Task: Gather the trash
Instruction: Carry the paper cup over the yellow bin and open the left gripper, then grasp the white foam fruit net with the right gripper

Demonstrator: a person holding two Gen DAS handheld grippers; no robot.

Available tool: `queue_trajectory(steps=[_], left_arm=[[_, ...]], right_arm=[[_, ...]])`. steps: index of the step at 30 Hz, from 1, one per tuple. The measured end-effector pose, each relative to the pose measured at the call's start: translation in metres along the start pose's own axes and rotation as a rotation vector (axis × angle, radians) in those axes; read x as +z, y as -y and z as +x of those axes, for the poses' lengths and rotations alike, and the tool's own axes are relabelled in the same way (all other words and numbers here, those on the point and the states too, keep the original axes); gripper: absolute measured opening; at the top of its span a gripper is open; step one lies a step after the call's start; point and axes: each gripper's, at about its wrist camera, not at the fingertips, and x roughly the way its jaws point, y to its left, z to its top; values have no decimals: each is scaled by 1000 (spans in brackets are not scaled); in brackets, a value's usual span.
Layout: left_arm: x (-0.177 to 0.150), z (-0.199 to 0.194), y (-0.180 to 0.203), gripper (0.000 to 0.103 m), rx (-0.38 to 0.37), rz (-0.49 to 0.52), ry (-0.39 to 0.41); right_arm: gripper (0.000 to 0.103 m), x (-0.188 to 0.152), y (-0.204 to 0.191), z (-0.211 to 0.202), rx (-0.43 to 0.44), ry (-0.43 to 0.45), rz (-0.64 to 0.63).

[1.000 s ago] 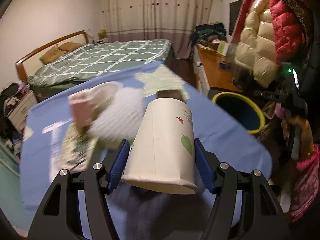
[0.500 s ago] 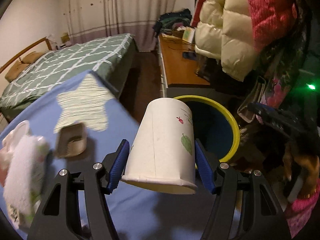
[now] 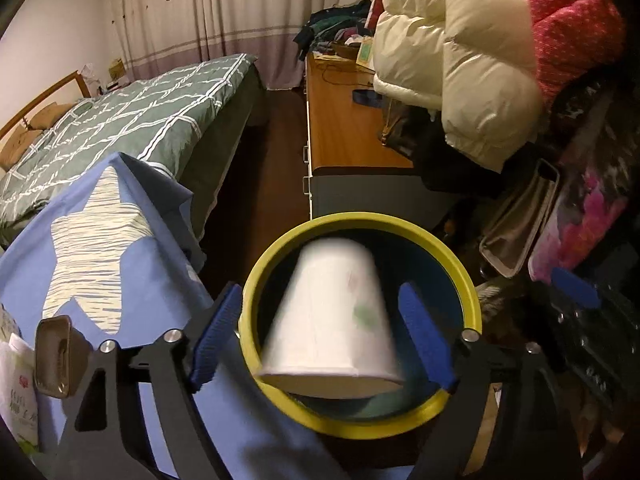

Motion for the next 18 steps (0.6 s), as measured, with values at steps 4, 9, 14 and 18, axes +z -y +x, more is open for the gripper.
queue_trajectory(steps=[4,9,14,18], left_arm=[[-4,-20,-8,81,8,-13,31],[-26,-81,-39,86,49,-60,117],[-62,-146,-82,89,161,-108,200],[-100,-193,-128,90,273,-196,235]], right_arm=[[44,-1,-6,2,5,-6,-7],[45,-4,-25,-1,32,-9,-29],[45,-9,-56,-3,73,-19,-71],[45,-14,-99,-8,135,-28,-126]])
